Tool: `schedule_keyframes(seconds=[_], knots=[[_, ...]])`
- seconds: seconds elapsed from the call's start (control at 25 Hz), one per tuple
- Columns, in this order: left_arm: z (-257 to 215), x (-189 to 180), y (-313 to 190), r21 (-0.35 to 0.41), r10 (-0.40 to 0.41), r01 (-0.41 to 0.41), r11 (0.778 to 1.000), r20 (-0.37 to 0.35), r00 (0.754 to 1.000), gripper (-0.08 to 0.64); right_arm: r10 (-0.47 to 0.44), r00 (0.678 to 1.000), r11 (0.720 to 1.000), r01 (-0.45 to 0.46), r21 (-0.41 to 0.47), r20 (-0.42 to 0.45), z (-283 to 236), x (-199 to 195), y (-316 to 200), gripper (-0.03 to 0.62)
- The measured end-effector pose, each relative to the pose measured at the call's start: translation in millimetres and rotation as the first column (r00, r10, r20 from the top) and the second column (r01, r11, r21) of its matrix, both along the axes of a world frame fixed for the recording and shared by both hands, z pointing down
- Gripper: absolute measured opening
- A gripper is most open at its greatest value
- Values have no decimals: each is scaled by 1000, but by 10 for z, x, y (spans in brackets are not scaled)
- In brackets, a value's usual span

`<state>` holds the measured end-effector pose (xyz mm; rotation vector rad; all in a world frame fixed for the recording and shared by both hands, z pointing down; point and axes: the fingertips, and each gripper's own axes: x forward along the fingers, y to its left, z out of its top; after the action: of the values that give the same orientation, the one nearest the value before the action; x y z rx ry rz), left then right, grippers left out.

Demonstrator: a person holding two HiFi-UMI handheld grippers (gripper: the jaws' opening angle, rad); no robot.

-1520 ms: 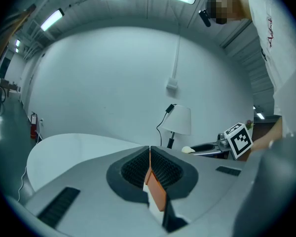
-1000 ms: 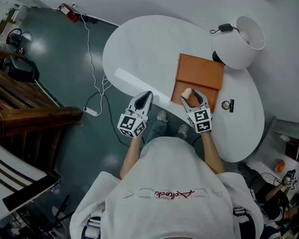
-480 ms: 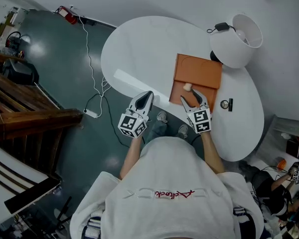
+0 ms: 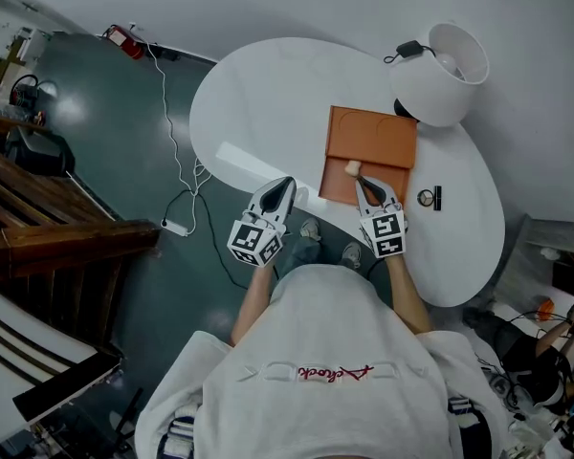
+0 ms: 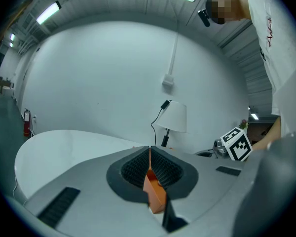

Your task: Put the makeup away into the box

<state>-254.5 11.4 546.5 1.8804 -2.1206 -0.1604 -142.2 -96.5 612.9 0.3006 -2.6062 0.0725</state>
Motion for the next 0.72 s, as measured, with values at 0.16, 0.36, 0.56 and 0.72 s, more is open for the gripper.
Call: schedule_keyframes(seconds=[0.16,0.36,0.56,0.72], knots=[[-43,124,-160,9,54,-54,999,0,999,15,62,998,998,-62,7,15,-92,163,-118,25],[-85,496,-572,25,186,-186,982,-3,983,15,207,978,978,-207,22,21,-167,681,-425,23],[-121,1057,-1051,43,353,-352,935,-3,936,15,393,919,919,-393,32,20,-208,1446,-725,23],[-158,1546,-1352,53,475,-475,879,0,880,15,522,853,852,-522,35,23,-235,2046,-839,23]])
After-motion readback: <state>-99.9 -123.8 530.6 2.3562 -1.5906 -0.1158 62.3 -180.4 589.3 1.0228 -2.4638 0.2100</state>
